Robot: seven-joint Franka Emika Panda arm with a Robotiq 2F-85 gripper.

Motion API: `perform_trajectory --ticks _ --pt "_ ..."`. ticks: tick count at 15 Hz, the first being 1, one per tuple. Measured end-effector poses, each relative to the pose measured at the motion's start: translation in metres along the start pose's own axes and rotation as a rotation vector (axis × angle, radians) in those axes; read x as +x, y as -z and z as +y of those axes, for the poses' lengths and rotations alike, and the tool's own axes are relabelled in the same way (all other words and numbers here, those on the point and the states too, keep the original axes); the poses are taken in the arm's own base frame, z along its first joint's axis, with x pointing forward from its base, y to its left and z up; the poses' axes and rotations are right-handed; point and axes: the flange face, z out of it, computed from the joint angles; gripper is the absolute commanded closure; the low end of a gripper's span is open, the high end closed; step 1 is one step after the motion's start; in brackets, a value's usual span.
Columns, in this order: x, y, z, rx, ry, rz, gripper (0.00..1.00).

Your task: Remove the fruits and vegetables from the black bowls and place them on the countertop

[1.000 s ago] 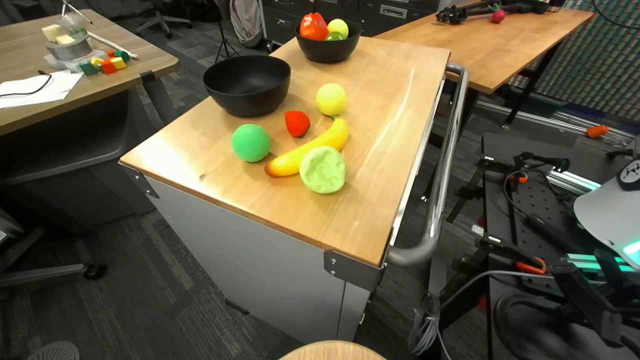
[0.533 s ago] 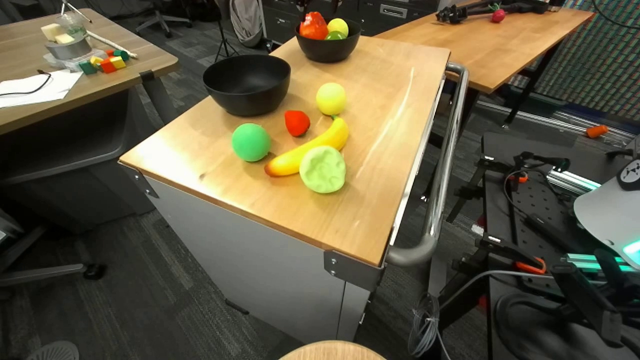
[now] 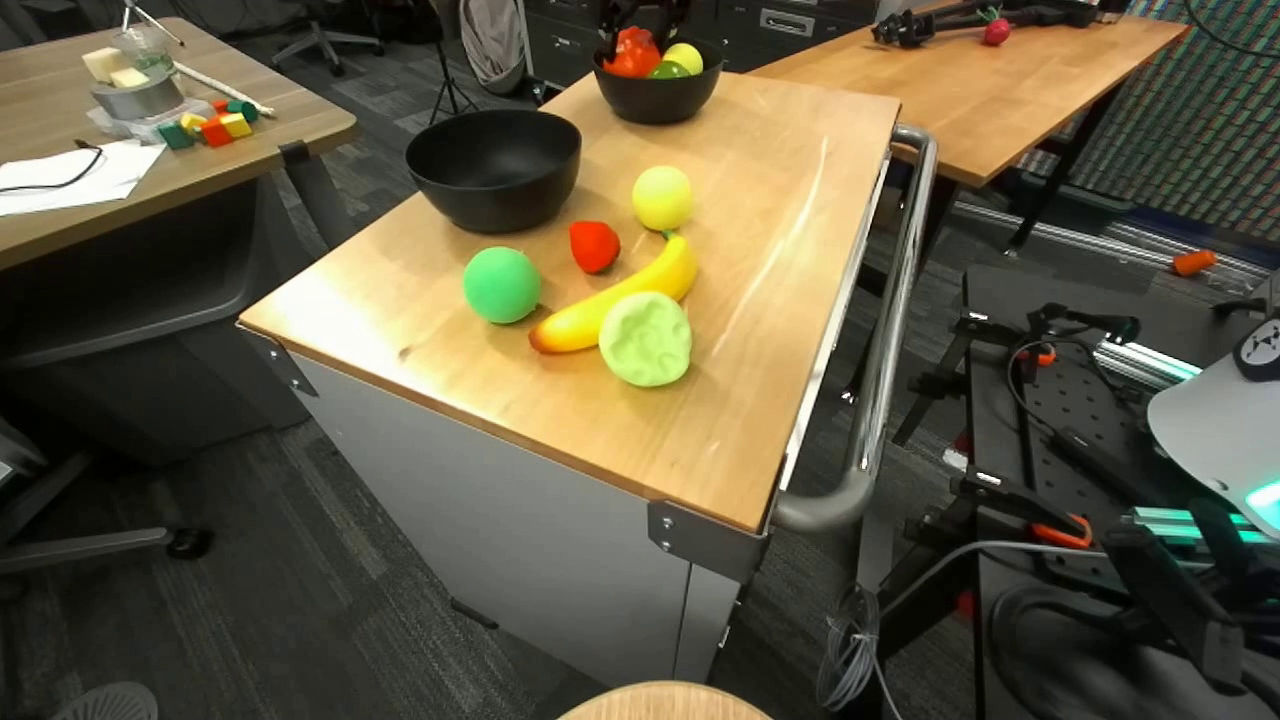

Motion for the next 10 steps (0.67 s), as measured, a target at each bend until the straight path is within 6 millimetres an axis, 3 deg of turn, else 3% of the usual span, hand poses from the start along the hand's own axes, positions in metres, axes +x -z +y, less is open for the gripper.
perform_trajectory --ticks 7,10 --pt "0.0 0.001 0.003 0.021 0.013 -0.015 0.45" --pt "-0.001 0.01 0.001 0.009 0.061 -0.034 0.45"
